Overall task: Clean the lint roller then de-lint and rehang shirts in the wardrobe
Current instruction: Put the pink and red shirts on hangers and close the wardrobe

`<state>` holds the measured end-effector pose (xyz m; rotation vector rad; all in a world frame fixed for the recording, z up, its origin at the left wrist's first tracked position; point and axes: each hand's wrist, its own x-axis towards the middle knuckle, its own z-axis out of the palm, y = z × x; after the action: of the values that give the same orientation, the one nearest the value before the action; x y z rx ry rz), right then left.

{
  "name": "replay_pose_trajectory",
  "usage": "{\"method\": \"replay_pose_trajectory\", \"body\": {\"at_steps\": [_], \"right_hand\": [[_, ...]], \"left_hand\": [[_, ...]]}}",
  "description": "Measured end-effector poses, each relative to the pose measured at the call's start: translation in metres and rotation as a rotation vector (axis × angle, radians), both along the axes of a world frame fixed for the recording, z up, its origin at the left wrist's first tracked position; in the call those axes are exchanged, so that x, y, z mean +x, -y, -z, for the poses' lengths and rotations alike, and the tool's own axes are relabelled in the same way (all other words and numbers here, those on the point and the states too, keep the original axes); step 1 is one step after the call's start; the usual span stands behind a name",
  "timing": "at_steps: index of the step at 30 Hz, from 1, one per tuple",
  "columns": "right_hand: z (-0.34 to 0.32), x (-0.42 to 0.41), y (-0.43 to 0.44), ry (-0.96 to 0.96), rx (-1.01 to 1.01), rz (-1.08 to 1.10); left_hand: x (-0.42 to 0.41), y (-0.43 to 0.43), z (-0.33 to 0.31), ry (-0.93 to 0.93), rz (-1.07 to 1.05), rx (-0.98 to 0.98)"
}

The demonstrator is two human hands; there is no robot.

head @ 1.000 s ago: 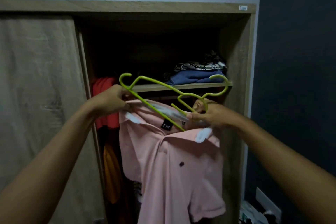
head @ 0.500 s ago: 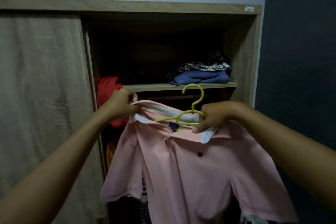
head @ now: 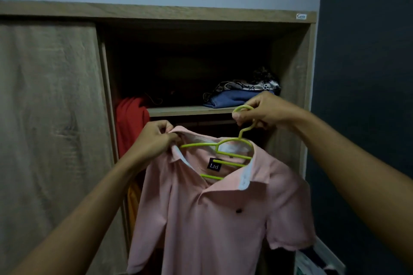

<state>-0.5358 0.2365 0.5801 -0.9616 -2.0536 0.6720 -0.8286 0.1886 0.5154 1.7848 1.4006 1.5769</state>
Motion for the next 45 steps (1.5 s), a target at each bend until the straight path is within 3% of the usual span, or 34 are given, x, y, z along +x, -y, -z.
{"method": "replay_pose_trajectory", "body": {"at_steps": [6,10,14,18,21,23,26,31,34,38,41,43,45], "right_hand": [[-0.004,-0.020,0.010,0.056,-0.091,-0.040],[-0.007,-0.027,0.005,-0.043,0.053,0.012],[0.008,-0.046,0.005,0.142,0.067,-0.027],[-0.011,-0.044,0.008,-0.043,0.191,0.010],[0.006,-0.061,0.011,0.151,0.221,-0.019],[0.008,-0.065,0.009,0.120,0.210,-0.001],[-0.014,-0.055,0.008,-0.105,0.233,0.009],[-0.026,-0.060,0.015,0.018,0.332,0.007],[-0.033,-0.057,0.019,-0.004,0.383,0.023],[-0.016,-0.068,0.019,0.125,0.448,0.058],[-0.008,-0.069,0.018,0.106,0.412,0.029],[-0.012,-0.066,0.021,0.051,0.415,0.023],[-0.017,-0.066,0.027,0.043,0.436,0.033]], "left_hand": [[0.013,-0.003,0.004,-0.009,-0.055,0.034],[0.014,0.003,-0.003,-0.093,-0.037,0.062],[0.019,0.011,-0.011,-0.147,-0.042,0.085],[0.022,0.024,-0.020,0.002,-0.054,0.168],[0.029,0.036,-0.031,-0.072,-0.065,0.224],[0.032,0.043,-0.033,-0.164,-0.060,0.228],[0.027,0.050,-0.028,-0.253,0.025,0.042],[0.012,0.059,-0.033,-0.577,0.206,-0.326],[0.011,0.064,-0.033,-0.621,0.269,-0.396],[0.011,0.065,-0.036,-0.613,0.386,-0.459],[0.016,0.067,-0.037,-0.606,0.290,-0.317],[0.018,0.066,-0.035,-0.620,0.088,-0.111],[0.018,0.058,-0.032,-0.768,-0.144,0.033]]}}
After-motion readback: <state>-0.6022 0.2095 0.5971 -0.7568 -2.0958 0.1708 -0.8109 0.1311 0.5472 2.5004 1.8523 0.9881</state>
